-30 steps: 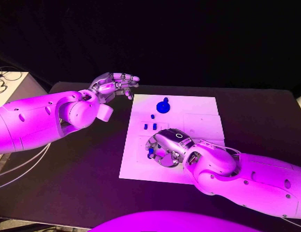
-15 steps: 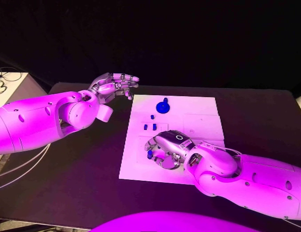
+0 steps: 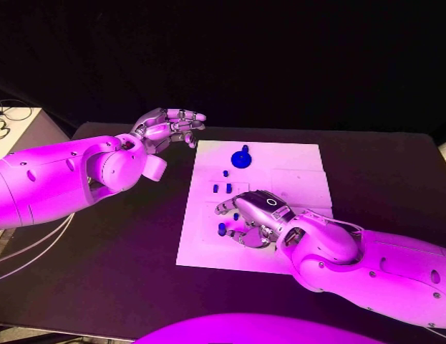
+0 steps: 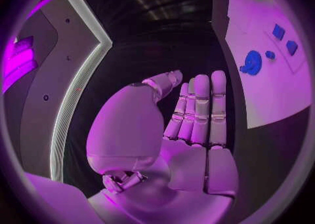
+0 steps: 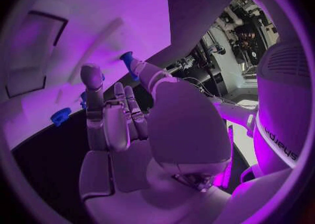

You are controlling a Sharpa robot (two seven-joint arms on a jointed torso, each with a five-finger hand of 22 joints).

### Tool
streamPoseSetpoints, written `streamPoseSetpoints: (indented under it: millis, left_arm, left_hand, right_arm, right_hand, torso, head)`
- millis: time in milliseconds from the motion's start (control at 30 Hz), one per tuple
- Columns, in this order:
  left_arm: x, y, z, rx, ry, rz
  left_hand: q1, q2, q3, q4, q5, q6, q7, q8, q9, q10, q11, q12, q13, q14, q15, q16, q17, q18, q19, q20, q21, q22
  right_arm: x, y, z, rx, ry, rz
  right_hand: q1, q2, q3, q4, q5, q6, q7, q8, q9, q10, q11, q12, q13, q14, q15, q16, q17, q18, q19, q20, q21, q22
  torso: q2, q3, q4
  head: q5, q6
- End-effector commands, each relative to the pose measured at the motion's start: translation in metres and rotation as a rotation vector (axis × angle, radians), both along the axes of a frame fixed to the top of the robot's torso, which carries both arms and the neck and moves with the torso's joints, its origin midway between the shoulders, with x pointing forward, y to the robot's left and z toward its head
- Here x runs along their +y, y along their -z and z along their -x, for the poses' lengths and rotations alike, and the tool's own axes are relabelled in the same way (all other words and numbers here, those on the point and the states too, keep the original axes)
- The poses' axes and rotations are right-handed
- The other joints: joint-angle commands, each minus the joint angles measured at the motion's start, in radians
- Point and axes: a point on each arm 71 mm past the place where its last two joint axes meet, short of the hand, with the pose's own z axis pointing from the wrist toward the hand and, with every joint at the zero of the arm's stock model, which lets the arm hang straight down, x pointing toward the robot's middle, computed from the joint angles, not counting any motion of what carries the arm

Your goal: Assemble the parts on the task board

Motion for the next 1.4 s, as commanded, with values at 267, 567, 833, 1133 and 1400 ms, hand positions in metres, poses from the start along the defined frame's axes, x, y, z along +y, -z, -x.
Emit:
streamPoseSetpoints:
  millis: [267,567,833,1133,1400]
  left_arm:
    - [-0.002,-0.001,0.000,-0.012,0.022,0.014]
    - [-0.005,0.002,0.002,-0.011,0.031,0.011]
    - [-0.006,0.003,0.002,-0.012,0.031,0.004]
    - [-0.010,0.006,0.003,-0.021,0.052,-0.016]
    - [-0.010,0.006,0.004,-0.023,0.058,-0.021]
  left_hand:
    - [-0.021,-0.004,-0.011,0.015,0.000,-0.010,0.000,0.008,-0.002,-0.007,0.001,0.011,-0.001,-0.002,0.004,0.006,0.002,0.006,0.008,0.002,-0.011,-0.004]
    - [-0.025,-0.006,-0.014,0.018,0.000,-0.011,0.000,0.009,-0.002,-0.008,0.001,0.012,-0.002,-0.003,0.004,0.006,0.002,0.006,0.008,0.003,-0.013,-0.005]
    - [-0.025,-0.006,-0.014,0.018,0.000,-0.011,0.000,0.009,-0.002,-0.008,0.001,0.012,-0.002,-0.003,0.004,0.006,0.002,0.006,0.008,0.003,-0.013,-0.005]
    - [-0.026,-0.006,-0.015,0.019,0.001,-0.012,0.000,0.010,-0.002,-0.009,0.001,0.012,-0.002,-0.003,0.004,0.006,0.002,0.006,0.008,0.003,-0.014,-0.006]
    - [-0.026,-0.006,-0.015,0.019,0.001,-0.012,0.000,0.010,-0.002,-0.009,0.001,0.012,-0.002,-0.003,0.004,0.006,0.002,0.006,0.008,0.003,-0.014,-0.006]
  right_arm:
    - [-0.045,-0.036,-0.016,0.063,0.122,-0.128]
    - [-0.128,-0.057,-0.042,0.274,0.426,-0.197]
    - [-0.171,-0.045,-0.040,0.432,0.535,-0.072]
    - [-0.185,-0.036,-0.027,0.395,0.578,0.047]
    - [-0.183,-0.021,-0.018,0.392,0.594,0.107]
  right_hand:
    - [0.187,-0.004,-0.386,0.307,0.044,-0.362,-0.050,-0.042,-0.104,-0.094,-0.002,0.191,0.031,-0.016,0.007,-0.005,-0.024,0.023,0.007,0.007,-0.104,-0.073]
    - [0.076,0.072,-0.319,0.301,-0.092,-0.008,-0.026,0.114,0.007,0.312,-0.058,0.308,0.075,0.045,-0.040,0.038,0.070,-0.012,0.109,-0.034,0.153,0.018]
    - [-0.083,0.148,-0.506,0.302,-0.091,0.059,-0.065,0.171,0.030,0.572,-0.094,1.150,1.178,0.087,-0.072,0.121,0.239,-0.045,0.170,-0.069,0.363,0.109]
    - [-0.128,0.191,-0.579,0.303,-0.049,0.105,-0.080,0.191,0.033,0.709,-0.106,1.327,1.458,0.108,-0.081,0.169,0.348,-0.071,0.205,-0.077,0.554,0.186]
    - [-0.118,0.192,-0.596,0.303,-0.013,0.112,-0.082,0.190,0.036,0.718,-0.108,1.337,1.475,0.111,-0.082,0.175,0.363,-0.074,0.209,-0.079,0.581,0.200]
  torso:
    - [-0.004,-0.0029,-0.0007]
    - [-0.010,-0.0003,-0.0055]
    - [-0.015,0.0018,-0.0132]
    - [-0.021,0.0061,-0.0193]
    - [-0.020,0.0056,-0.0184]
  head:
    - [-0.019,0.011]
    - [-0.080,0.026]
    - [-0.099,0.033]
    - [-0.116,0.025]
    - [-0.118,0.017]
